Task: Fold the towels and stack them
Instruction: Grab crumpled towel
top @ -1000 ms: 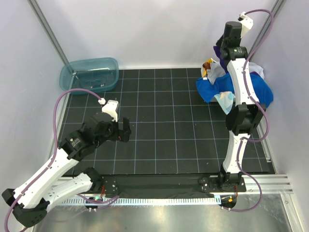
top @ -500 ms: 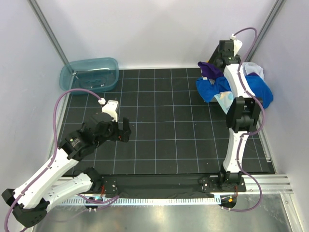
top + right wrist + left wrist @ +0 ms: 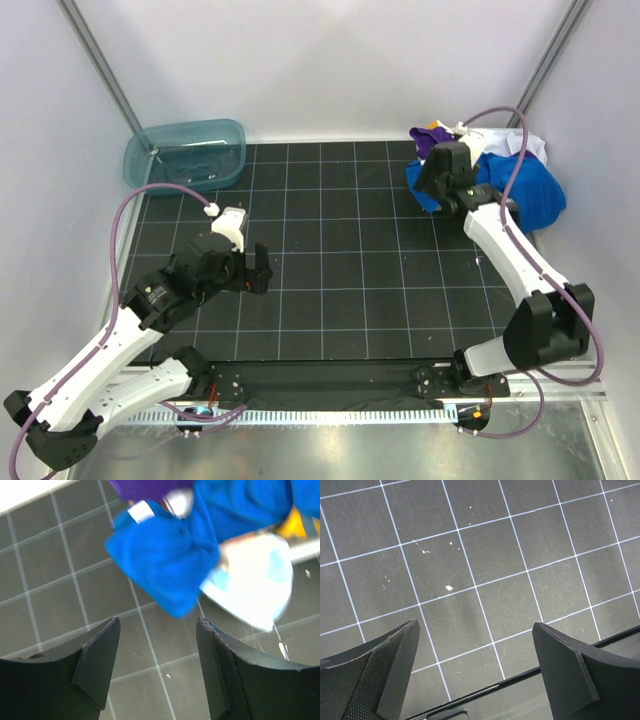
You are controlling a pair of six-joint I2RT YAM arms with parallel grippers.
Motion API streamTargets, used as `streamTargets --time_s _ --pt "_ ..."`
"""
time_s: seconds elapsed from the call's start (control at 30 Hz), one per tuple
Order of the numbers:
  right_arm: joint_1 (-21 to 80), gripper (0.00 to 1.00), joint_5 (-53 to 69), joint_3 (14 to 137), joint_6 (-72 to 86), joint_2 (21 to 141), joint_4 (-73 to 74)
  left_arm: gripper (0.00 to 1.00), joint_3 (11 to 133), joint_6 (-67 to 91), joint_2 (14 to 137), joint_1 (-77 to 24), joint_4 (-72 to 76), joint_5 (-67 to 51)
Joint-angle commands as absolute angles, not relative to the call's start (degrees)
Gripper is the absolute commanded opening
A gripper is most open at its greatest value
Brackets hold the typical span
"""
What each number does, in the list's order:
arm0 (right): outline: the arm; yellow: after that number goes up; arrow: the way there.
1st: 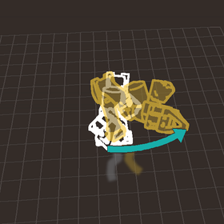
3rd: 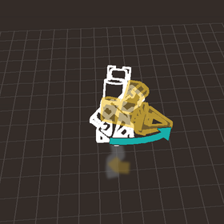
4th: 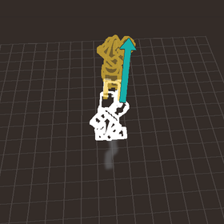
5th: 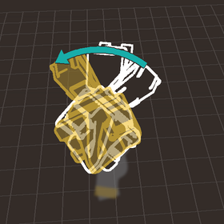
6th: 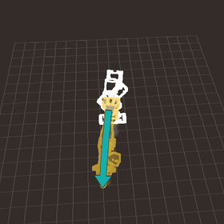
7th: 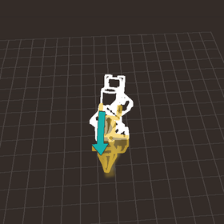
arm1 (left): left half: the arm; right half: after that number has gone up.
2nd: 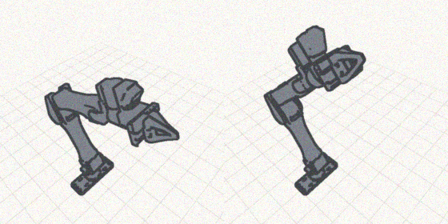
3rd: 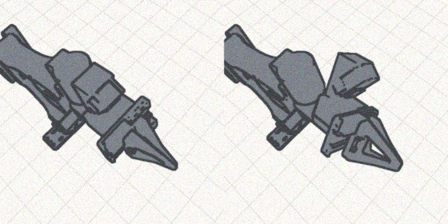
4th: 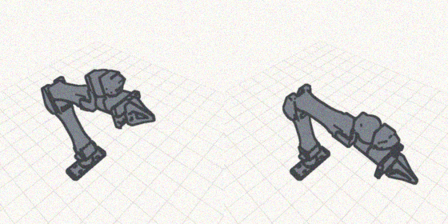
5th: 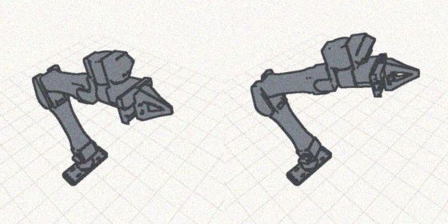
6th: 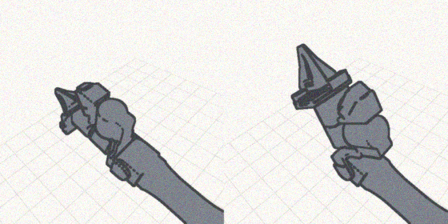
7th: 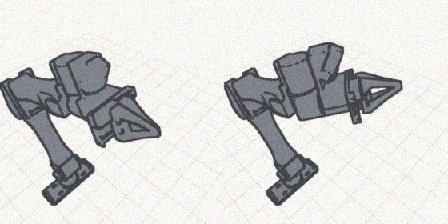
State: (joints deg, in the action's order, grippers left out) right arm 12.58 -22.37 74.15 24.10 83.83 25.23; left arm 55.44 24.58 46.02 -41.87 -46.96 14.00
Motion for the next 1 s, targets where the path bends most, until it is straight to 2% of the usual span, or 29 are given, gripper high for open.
streamTargets --time_s 0.0,0.17,0.37,0.73,0.9,0.97 --pt "12.0 0.68 -24.4 64.5 27.2 79.0 18.8 1.00 55.3 24.1 45.9 -41.5 -44.9 13.1" --pt "12.0 0.68 -22.9 58.4 28.1 80.2 12.8 1.00 55.5 24.1 46.8 -41.5 -44.8 13.0" --pt "8.9 0.68 -19.8 56.1 31.2 86.0 4.1 1.00 55.4 24.3 47.0 -41.6 -45.1 14.0" --pt "5.8 0.68 -17.6 50.3 34.2 89.7 -14.9 1.00 55.4 24.6 48.6 -41.5 -45.5 15.1" --pt "5.4 0.66 -16.5 47.9 35.0 91.1 -21.5 1.00 55.2 24.7 48.8 -41.6 -45.6 15.6" --pt "5.4 0.61 -16.5 46.9 35.3 91.2 -23.7 1.00 55.2 24.7 48.8 -41.6 -45.7 15.8"
